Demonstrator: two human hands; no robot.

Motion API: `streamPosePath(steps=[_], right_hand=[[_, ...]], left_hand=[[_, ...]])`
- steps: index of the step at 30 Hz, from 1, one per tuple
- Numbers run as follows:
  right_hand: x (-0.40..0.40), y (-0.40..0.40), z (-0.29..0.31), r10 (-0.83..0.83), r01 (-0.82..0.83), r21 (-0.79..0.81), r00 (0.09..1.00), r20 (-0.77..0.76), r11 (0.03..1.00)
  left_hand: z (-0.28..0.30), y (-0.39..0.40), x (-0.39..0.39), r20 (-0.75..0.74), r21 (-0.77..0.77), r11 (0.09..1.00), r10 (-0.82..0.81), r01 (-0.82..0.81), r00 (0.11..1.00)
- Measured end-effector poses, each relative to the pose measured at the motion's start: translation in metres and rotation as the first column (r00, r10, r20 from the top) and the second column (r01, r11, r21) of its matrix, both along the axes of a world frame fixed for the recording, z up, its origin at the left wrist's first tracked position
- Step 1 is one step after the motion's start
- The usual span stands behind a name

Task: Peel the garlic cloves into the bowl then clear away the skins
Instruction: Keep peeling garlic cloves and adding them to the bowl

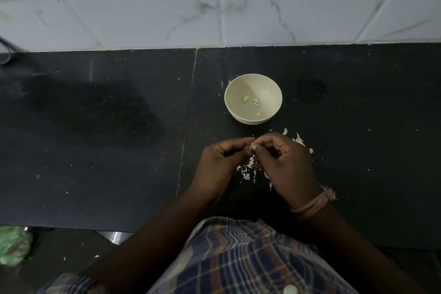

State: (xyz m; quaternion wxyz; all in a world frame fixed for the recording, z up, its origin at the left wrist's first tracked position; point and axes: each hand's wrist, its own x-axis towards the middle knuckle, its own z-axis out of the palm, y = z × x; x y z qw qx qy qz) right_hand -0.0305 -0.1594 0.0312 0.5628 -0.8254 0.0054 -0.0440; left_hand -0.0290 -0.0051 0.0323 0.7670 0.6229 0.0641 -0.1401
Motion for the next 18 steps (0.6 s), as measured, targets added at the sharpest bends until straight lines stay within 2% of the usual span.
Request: streamPosePath(steps=[7, 12, 18], right_hand=[[0.003, -0.003, 0.011, 0.107, -0.101, -0.118, 0.993, 0.053, 0.988], [0.002, 0.000, 0.008, 0.162, -0.132, -0.244, 0.981, 0.108, 0.961], [-0.002, 0.003, -0.006, 0.164, -0.130, -0.264, 0.980, 0.113, 0.956]], left_hand=[[-0.008, 0.002, 0.003, -0.102, -0.195, 0.981, -0.038, 0.018, 0.994], [-0.005, -0.001, 0.003, -0.212, -0.310, 0.949, -0.005, -0.062, 0.977], [-0.009, 0.000, 0.003, -0.353, -0.416, 0.899, -0.022, -0.135, 0.935]])
